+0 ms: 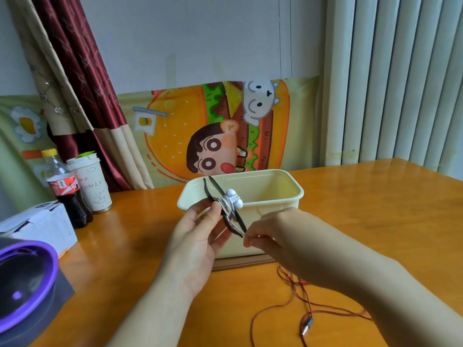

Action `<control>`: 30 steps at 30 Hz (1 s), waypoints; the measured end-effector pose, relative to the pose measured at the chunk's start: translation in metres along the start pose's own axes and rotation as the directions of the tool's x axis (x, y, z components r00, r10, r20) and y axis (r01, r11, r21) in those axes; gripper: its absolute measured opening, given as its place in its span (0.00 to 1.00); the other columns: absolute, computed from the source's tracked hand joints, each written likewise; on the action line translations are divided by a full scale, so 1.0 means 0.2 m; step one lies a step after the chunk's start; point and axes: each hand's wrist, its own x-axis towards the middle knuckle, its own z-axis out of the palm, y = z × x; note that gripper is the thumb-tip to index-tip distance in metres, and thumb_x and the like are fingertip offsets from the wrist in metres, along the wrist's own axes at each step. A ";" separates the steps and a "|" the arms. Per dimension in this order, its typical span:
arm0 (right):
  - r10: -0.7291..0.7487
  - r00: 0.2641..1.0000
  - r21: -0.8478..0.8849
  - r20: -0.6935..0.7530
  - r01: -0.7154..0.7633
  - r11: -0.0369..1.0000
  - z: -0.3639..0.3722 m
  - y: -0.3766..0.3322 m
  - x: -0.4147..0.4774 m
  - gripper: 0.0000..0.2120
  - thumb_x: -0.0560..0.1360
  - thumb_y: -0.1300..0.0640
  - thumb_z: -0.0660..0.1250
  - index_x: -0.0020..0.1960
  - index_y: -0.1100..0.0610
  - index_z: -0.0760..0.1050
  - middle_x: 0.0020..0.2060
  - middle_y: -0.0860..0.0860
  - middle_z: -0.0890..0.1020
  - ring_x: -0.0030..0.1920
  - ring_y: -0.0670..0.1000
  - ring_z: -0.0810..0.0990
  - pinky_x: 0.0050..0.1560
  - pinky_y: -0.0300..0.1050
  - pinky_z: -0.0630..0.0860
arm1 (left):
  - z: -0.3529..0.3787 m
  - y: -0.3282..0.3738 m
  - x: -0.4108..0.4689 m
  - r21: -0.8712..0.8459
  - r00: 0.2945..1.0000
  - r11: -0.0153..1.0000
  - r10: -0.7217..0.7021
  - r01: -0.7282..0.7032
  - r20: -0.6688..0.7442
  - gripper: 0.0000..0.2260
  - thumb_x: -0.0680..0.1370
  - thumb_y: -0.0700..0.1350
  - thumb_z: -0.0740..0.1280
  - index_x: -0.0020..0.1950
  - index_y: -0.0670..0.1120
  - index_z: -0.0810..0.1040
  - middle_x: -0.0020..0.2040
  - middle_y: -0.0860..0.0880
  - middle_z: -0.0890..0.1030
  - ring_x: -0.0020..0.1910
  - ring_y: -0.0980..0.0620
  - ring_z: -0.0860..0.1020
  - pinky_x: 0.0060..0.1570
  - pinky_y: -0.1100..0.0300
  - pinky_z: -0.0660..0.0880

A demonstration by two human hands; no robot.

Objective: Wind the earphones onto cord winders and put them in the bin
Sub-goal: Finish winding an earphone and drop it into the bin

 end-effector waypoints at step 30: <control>0.373 0.843 0.624 -0.386 -0.059 0.779 -0.01 0.32 0.05 0.10 0.77 0.50 0.64 0.41 0.51 0.79 0.23 0.44 0.72 0.25 0.41 0.66 0.28 0.35 0.63 | 0.10 0.01 -0.13 0.233 0.858 0.971 -0.162 0.052 0.487 0.12 0.67 0.46 0.75 0.49 0.51 0.85 0.55 0.39 0.83 0.51 0.46 0.82 0.46 0.61 0.78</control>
